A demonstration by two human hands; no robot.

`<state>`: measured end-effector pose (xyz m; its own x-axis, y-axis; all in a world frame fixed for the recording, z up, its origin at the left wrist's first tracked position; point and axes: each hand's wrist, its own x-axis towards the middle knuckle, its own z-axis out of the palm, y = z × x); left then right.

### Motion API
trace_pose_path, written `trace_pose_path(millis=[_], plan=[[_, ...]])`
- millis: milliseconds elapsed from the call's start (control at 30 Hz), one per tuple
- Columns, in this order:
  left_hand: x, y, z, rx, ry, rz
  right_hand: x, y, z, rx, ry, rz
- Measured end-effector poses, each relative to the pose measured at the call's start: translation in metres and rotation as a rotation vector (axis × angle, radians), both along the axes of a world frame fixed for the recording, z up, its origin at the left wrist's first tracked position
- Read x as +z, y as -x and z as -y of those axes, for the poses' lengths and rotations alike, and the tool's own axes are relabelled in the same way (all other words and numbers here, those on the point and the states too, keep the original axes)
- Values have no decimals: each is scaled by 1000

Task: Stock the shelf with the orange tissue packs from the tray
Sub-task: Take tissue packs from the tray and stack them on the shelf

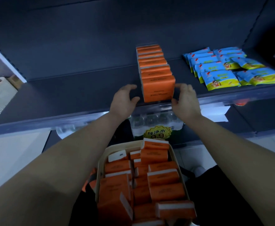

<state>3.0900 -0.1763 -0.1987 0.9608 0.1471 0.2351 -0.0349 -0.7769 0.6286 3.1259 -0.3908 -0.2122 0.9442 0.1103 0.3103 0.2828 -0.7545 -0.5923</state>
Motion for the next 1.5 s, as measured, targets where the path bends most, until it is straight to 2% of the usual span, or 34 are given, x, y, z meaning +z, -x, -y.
trace_pose_path(millis=[100, 233, 433, 567, 700, 1033, 1133, 1233, 1400, 1500], plan=[[-3, 29, -10, -37, -121, 57, -13, 26, -3, 77, 200, 50], [-24, 72, -18, -84, -194, 4, -42, 61, -6, 215, 335, 81], [-69, 128, -28, -157, -227, -251, -79, 100, -2, 409, 513, -101], [-102, 155, -30, -142, -152, -318, -98, 118, 8, 530, 607, -296], [-122, 163, -28, -127, -141, -380, -115, 131, 23, 561, 656, -436], [-133, 163, -16, -90, -142, -381, -126, 140, 26, 515, 779, -402], [-134, 163, -14, -120, -107, -393, -119, 137, 27, 515, 697, -433], [-136, 161, -9, -145, -76, -414, -104, 133, 32, 459, 444, -491], [-131, 160, 19, -310, 6, -579, -86, 140, 53, 230, 101, -362], [-138, 159, 36, -490, -152, -661, -88, 146, 61, 169, 31, -319]])
